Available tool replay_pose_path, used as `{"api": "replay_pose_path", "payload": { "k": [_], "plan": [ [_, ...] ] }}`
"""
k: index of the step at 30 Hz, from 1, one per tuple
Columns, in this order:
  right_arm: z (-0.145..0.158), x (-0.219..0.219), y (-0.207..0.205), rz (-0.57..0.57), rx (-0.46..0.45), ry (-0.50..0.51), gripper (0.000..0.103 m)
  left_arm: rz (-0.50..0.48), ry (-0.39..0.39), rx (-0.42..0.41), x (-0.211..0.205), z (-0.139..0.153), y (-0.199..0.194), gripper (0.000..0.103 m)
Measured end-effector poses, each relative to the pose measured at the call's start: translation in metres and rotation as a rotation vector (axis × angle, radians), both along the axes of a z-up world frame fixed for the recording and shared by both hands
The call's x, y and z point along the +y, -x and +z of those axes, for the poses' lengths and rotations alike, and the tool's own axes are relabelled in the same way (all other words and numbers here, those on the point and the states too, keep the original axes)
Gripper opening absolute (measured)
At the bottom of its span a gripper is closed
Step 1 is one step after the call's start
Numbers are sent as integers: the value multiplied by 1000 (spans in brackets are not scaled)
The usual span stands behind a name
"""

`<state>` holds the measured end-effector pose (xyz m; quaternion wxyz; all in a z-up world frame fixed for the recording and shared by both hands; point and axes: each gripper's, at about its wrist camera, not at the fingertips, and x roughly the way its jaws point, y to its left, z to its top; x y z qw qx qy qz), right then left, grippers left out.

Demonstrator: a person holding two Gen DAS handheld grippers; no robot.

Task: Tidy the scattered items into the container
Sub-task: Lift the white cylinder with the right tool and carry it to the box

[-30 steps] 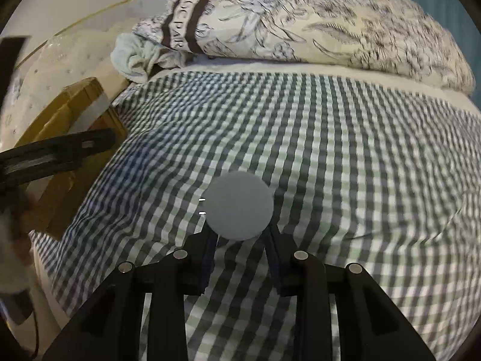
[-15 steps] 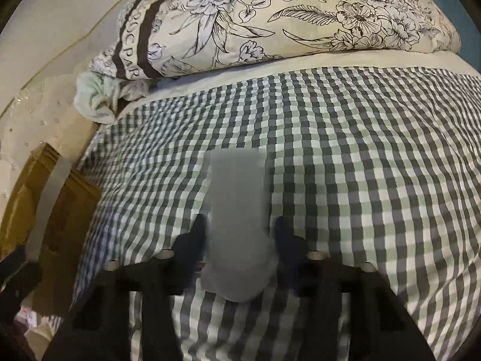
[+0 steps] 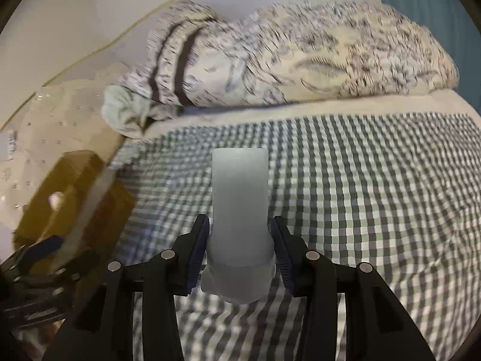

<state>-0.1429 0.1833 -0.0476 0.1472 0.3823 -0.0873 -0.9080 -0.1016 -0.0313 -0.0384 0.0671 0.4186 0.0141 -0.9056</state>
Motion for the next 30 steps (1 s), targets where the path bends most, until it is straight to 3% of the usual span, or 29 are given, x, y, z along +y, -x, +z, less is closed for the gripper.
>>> {"api": "replay_pose_path", "payload": {
  "k": [4,12,22,30],
  "plan": [
    [39,-12,-27,52,58,7,43,4,-2,78,-9,36,-10,103],
    [96,-77,-63,207,153,23,43,59,3,136,-53,80,-38,103],
    [120,-201,-54,382,174,10,43,213,55,142,-155,100,-49,103],
    [97,-276,-31,456,118,-22,43,338,55,121,-230,79,-40,103]
  ]
}}
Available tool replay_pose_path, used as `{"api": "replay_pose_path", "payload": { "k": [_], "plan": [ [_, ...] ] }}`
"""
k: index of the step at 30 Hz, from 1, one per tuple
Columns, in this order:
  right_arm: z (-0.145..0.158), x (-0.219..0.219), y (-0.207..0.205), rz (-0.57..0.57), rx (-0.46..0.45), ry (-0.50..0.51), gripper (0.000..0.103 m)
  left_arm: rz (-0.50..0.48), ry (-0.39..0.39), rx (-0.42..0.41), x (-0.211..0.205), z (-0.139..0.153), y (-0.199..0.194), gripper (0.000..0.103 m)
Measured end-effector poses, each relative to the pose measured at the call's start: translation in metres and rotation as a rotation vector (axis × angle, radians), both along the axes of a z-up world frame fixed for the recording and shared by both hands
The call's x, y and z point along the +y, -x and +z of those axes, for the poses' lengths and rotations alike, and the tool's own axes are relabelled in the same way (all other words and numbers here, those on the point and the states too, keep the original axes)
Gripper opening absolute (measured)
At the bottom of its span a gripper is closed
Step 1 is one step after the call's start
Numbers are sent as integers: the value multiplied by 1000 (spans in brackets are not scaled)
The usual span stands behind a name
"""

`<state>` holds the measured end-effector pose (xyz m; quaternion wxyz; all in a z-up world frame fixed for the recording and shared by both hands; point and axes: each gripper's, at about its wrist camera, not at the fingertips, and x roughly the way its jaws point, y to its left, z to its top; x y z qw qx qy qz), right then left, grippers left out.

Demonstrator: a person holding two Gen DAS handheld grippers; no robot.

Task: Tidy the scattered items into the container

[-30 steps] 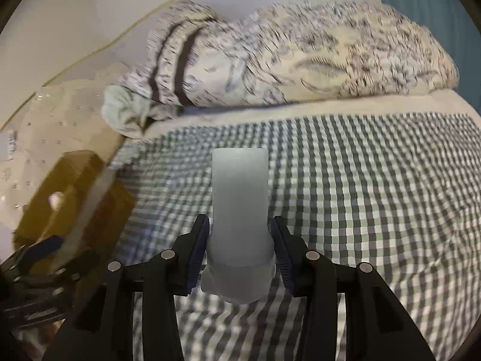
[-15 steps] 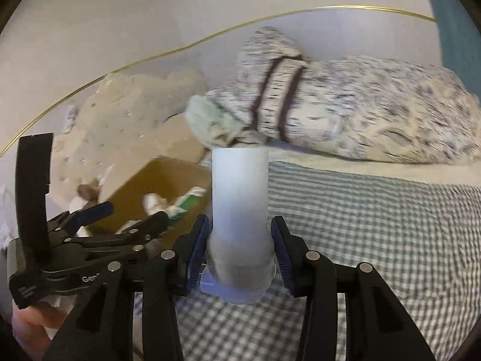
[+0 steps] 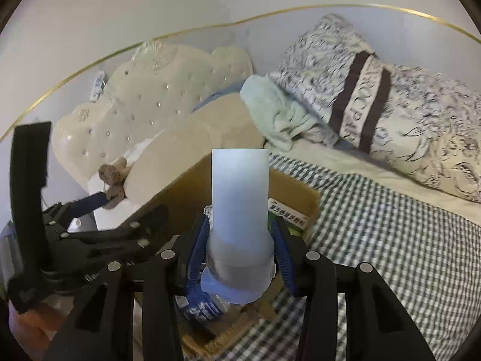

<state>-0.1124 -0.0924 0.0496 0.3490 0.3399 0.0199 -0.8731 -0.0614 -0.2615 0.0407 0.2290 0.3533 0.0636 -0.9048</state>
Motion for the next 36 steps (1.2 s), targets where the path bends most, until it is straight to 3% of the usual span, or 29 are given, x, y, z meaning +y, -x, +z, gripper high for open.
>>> {"api": "replay_pose_path", "payload": {
  "k": [2,4,5,6,9,13,15,21,26,29,36],
  "plan": [
    [-9,-14,6,1,-4,-23,43,23,-16,0,-13,-7,-1,103],
    [-15,-21,10,-19,4,-36,53,31,-29,-9,-22,-12,1,103],
    [-15,-22,10,-42,15,-49,75,34,-34,-12,-25,-15,2,103],
    [-14,-22,10,-68,36,-56,90,34,-40,-12,-27,-17,1,103],
    [-4,-13,2,-139,123,-38,91,20,-52,-9,-27,-19,1,103],
    [6,10,-7,-222,150,-40,93,-39,-42,3,-12,-15,-3,103],
    [8,28,-18,-278,149,-39,100,-98,-29,26,4,-10,-7,103],
    [0,88,-69,-501,158,-111,103,-254,-35,80,56,0,-26,103],
    [-9,137,-91,-661,114,-101,103,-317,-14,73,92,-2,-38,103],
    [-9,156,-95,-712,92,-100,103,-339,-3,84,107,-6,-46,103],
    [-8,162,-113,-696,119,-107,103,-366,-14,81,125,-12,-57,103]
  ]
}}
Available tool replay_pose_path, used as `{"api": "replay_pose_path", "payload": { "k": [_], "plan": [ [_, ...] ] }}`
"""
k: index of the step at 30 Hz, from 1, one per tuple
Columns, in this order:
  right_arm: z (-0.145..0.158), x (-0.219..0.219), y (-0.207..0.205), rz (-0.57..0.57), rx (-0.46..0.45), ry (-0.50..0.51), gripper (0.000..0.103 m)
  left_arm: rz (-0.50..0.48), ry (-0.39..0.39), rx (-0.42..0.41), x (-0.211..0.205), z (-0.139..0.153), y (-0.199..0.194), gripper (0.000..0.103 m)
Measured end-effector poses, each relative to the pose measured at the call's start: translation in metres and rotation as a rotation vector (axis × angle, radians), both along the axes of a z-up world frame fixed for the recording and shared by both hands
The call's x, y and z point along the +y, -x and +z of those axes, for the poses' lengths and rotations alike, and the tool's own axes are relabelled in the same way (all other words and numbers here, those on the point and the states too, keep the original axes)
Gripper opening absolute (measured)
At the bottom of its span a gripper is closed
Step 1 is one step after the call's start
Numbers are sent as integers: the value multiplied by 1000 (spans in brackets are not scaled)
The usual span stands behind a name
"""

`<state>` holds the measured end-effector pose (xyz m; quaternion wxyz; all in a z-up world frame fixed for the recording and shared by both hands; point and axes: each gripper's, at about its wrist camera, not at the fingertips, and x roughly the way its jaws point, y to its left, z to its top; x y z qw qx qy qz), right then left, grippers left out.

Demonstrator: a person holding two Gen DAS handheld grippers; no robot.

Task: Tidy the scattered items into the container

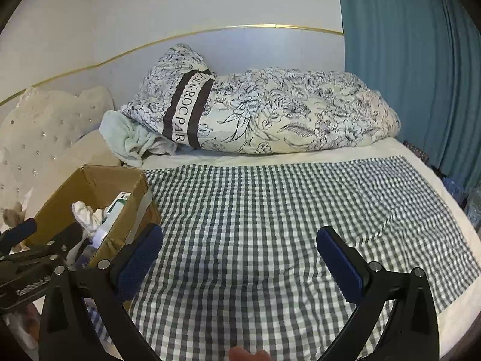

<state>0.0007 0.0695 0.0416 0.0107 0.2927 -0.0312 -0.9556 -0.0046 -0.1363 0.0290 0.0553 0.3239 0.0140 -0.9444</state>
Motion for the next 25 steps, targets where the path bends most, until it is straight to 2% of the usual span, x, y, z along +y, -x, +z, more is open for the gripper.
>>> {"api": "replay_pose_path", "payload": {
  "k": [25],
  "plan": [
    [-11,1,2,28,-41,13,103,2,-10,-4,5,2,-3,103]
  ]
}}
